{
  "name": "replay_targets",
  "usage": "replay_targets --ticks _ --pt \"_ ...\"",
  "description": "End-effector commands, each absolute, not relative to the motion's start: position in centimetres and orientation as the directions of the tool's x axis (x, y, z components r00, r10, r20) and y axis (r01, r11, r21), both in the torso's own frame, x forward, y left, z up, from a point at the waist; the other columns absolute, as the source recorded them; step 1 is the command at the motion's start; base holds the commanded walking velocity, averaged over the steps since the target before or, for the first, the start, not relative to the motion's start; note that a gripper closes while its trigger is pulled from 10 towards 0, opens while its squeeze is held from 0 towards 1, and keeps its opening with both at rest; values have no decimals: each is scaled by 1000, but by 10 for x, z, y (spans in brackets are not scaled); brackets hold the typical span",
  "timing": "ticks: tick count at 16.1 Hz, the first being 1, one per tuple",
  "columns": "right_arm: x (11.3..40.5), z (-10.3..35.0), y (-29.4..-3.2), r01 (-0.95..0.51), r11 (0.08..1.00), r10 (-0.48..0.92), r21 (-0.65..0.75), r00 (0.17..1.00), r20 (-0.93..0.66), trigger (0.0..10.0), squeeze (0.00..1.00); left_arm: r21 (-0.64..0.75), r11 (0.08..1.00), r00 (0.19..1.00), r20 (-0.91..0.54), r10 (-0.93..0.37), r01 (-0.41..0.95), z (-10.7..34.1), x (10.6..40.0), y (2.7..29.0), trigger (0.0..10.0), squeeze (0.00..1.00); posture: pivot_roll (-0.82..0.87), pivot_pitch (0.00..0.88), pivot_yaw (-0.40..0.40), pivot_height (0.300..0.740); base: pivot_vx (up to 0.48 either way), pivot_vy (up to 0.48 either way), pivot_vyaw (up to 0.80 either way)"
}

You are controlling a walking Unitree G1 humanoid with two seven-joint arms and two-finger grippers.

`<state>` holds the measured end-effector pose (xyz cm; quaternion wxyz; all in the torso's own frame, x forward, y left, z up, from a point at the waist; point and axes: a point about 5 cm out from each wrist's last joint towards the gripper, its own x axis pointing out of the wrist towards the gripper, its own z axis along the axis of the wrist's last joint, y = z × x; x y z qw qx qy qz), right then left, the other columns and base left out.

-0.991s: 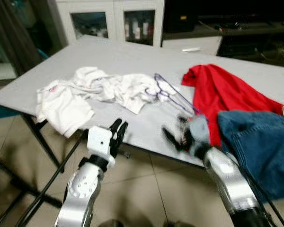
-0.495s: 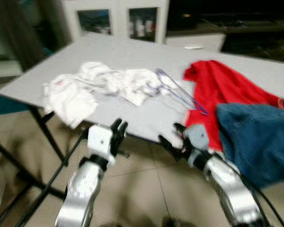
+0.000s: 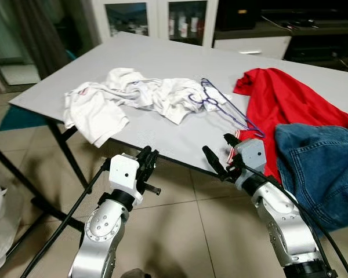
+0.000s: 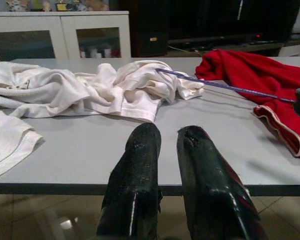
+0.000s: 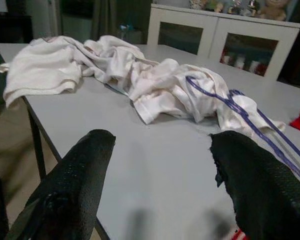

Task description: Hang hanger

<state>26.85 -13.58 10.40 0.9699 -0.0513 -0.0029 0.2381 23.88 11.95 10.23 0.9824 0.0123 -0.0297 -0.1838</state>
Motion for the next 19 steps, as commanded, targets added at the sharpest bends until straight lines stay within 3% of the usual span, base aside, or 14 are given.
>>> replay_targets --ticks 1,5,9,15,19 --pt "268 106 -136 -452 886 454 -107 891 -4 10000 0 37 933 932 53 -359 358 103 239 120 10000 0 -41 0 38 740 0 0 0" --pt "252 107 -144 -399 909 408 -120 911 57 10000 0 59 937 935 69 -347 343 104 237 123 10000 0 -42 0 34 740 0 0 0" --pt "262 121 -153 -303 943 322 -139 936 142 10000 0 77 938 932 105 -346 339 110 238 120 10000 0 -45 0 30 740 0 0 0" --pt "266 120 -151 -303 941 325 -153 934 147 10000 0 77 940 935 103 -338 331 108 238 120 10000 0 -39 0 24 740 0 0 0" --pt "268 121 -150 -304 940 327 -154 933 151 10000 0 75 941 936 99 -337 331 107 238 120 10000 0 -38 0 24 740 277 0 0"
